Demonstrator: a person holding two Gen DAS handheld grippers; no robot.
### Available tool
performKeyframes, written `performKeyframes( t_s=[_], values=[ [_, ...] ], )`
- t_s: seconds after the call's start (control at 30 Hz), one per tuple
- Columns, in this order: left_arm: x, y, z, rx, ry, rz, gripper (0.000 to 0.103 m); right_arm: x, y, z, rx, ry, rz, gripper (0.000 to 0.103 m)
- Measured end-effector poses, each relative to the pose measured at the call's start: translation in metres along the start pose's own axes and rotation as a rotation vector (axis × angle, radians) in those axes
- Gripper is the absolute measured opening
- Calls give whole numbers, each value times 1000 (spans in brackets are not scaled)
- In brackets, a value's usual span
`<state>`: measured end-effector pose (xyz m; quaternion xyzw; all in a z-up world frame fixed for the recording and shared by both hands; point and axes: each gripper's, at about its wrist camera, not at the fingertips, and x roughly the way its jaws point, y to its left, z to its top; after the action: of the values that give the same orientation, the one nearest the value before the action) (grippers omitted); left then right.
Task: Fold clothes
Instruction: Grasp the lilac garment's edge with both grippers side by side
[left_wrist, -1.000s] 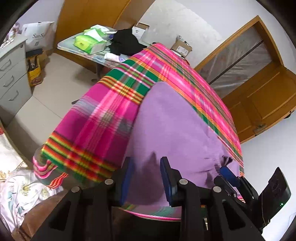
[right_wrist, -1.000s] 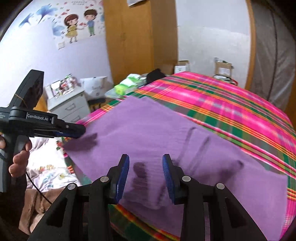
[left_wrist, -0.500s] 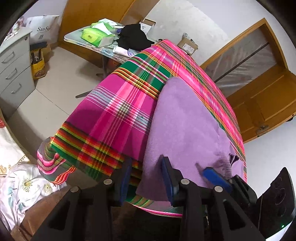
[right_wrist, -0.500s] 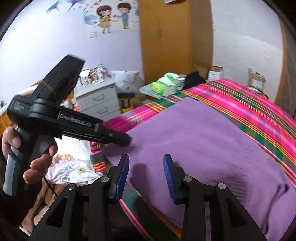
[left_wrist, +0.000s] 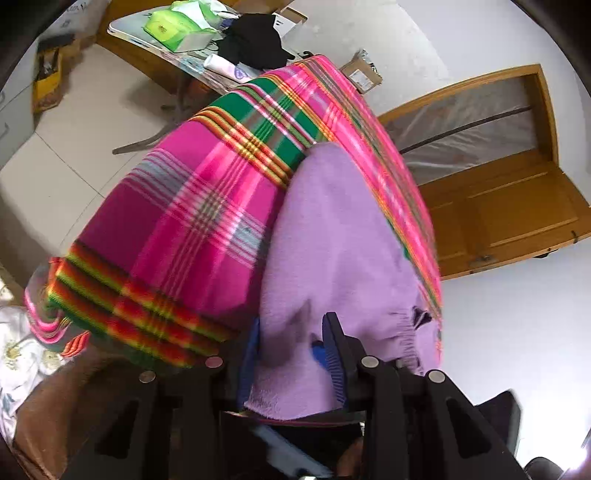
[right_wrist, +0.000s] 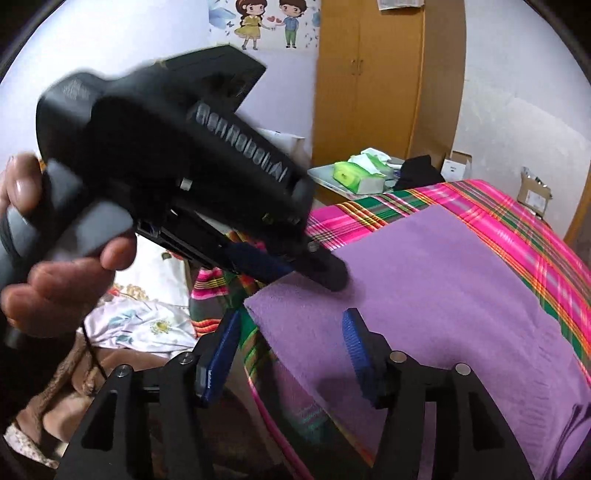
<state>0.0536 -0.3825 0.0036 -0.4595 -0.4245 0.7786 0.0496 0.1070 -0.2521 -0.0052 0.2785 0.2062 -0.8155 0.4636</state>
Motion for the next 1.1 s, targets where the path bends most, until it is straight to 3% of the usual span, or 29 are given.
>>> performKeyframes(
  t_s=[0.5, 0.7, 0.83, 1.1],
  values=[
    [2, 2, 13, -37, 4, -70, 34, 22, 8, 7, 37, 0, -172, 59],
    [5, 6, 26, -53, -19, -62, 34, 20, 1, 8, 73, -9, -195, 32],
    [13, 4, 40, -17, -3, -59, 37, 20, -1, 11, 79, -12, -195, 22],
    [37, -1, 69, -4, 62, -59, 37, 18, -3, 16, 101, -38, -165, 17]
  ],
)
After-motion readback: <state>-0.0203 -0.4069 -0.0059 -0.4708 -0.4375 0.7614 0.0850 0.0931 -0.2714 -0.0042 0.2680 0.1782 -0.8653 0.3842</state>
